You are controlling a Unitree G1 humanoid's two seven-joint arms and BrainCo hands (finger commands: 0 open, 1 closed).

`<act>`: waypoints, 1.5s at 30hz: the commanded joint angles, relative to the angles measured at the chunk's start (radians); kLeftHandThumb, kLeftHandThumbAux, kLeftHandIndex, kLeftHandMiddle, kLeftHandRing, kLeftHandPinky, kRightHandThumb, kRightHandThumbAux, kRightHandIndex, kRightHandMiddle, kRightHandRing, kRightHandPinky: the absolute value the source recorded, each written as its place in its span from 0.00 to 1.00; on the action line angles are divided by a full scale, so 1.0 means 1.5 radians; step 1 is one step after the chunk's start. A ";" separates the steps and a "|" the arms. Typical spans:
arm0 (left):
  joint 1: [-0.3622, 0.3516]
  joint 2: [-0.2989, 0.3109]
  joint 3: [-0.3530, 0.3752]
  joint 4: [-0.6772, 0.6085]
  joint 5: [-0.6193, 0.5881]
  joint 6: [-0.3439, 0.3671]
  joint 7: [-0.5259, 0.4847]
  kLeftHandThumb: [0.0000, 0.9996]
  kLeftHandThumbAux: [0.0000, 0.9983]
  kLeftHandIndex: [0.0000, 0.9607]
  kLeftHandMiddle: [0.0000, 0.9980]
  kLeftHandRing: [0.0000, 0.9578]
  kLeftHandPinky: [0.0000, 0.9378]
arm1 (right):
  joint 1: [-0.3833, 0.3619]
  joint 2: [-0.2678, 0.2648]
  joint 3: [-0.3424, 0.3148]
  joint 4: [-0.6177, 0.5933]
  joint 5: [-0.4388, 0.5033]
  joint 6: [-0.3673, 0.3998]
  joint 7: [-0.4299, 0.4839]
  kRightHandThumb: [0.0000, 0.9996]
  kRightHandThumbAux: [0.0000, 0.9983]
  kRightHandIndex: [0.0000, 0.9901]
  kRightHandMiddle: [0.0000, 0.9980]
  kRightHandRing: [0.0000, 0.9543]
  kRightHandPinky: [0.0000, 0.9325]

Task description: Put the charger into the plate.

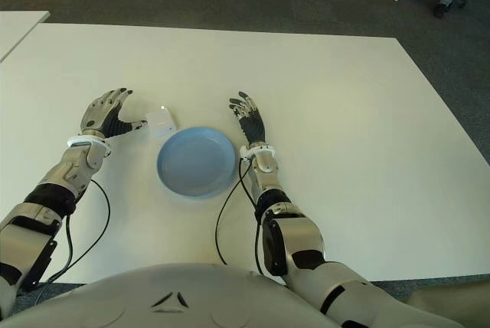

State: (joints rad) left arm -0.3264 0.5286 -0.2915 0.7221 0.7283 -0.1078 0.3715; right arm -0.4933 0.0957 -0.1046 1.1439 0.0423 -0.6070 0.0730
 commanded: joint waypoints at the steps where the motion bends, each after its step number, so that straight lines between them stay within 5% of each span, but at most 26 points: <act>1: 0.020 0.020 -0.002 -0.046 -0.004 -0.003 -0.026 0.27 0.39 0.00 0.02 0.03 0.07 | 0.015 0.016 -0.005 0.022 0.006 0.022 0.001 0.00 0.56 0.13 0.28 0.26 0.20; 12: 0.063 0.054 0.017 -0.158 -0.015 -0.011 -0.059 0.28 0.31 0.00 0.00 0.00 0.06 | 0.014 0.017 -0.006 0.025 0.005 0.018 0.005 0.00 0.55 0.13 0.27 0.25 0.20; 45: 0.123 0.076 0.054 -0.327 0.019 0.020 -0.090 0.28 0.38 0.00 0.00 0.00 0.05 | 0.014 0.015 0.006 0.022 -0.006 0.029 -0.015 0.00 0.53 0.12 0.27 0.24 0.18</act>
State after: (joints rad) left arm -0.1591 0.6462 -0.2096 0.2515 0.7447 -0.0952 0.2614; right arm -0.4934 0.0958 -0.0960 1.1475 0.0363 -0.6108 0.0599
